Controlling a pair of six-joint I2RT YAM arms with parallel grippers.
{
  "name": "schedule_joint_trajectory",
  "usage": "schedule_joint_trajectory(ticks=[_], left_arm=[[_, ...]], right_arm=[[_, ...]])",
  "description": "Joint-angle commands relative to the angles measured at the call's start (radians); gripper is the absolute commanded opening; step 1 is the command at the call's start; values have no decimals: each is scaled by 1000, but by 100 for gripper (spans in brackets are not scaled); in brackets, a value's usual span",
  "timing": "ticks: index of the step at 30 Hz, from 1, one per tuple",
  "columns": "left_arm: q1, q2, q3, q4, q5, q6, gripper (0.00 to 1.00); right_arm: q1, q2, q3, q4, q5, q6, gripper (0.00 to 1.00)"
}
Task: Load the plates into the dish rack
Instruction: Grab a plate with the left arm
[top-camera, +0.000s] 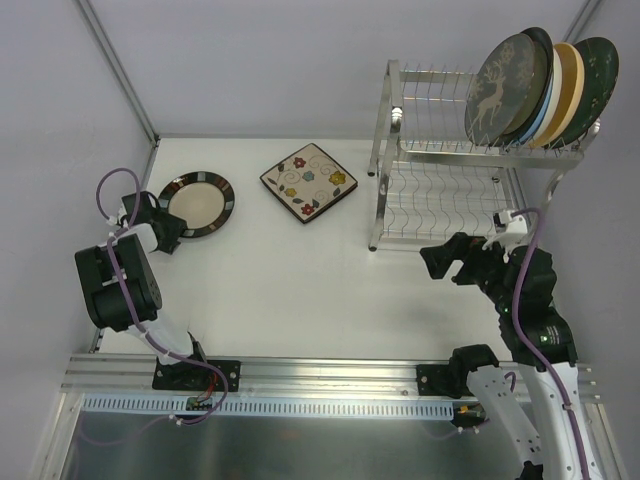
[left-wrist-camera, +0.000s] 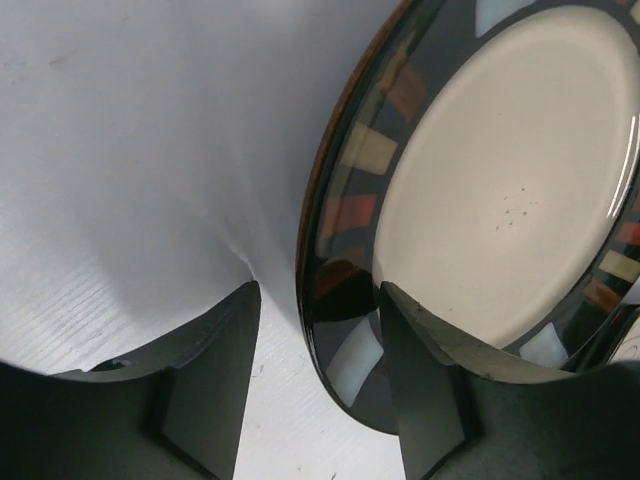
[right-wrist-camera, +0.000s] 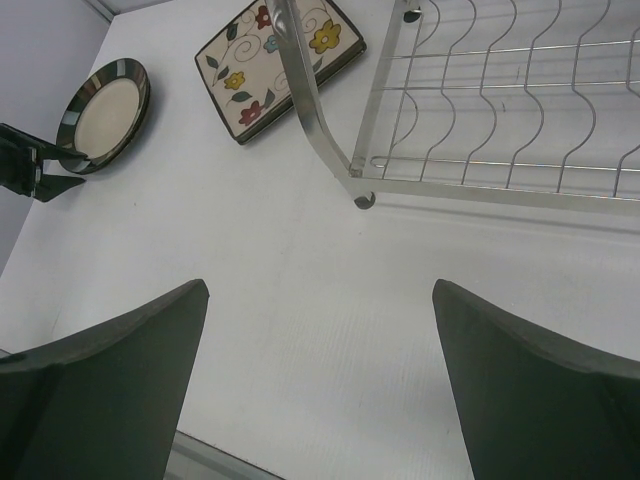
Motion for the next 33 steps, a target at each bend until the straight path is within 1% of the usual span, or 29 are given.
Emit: schedule_joint_trajectory(ticks=[1,2,5,6,8,9,12,16,21,23,26,30,33], left_arm=[[13,12,21,17,28,13,48],[13,10,15,18,32,14,43],[13,-9,-14,18,51,17,35],[13,-14,-29,20,52,23,30],[13,-36,-46,18,57,30,26],[13,-42,-60,17,57,36,21],[13,-66,-91,17,77,43,15],[13,-115,-121,15,109,48,11],[13,-180,-158,4,152,45,10],[11,-206,-166,0,164,45,4],[11,-215,-164,-2,219,46,0],[5,-230,-181,-2,265,53,0],[-9,-220,-187,-3,328,74,0]], right_arm=[[5,15,33,13,-16,-10,100],[5,16,33,13,-16,-12,100],[5,22,34,18,-20,-10,100],[7,25,34,21,-22,-7,99],[7,27,33,26,-27,-6,100],[7,30,31,27,-28,-2,100],[10,33,31,32,-34,4,100],[12,28,34,33,-36,4,100],[12,15,31,27,-30,7,100],[12,10,31,27,-27,8,100],[12,8,26,26,-27,10,100],[12,11,25,29,-28,13,99],[12,13,19,30,-30,17,100]])
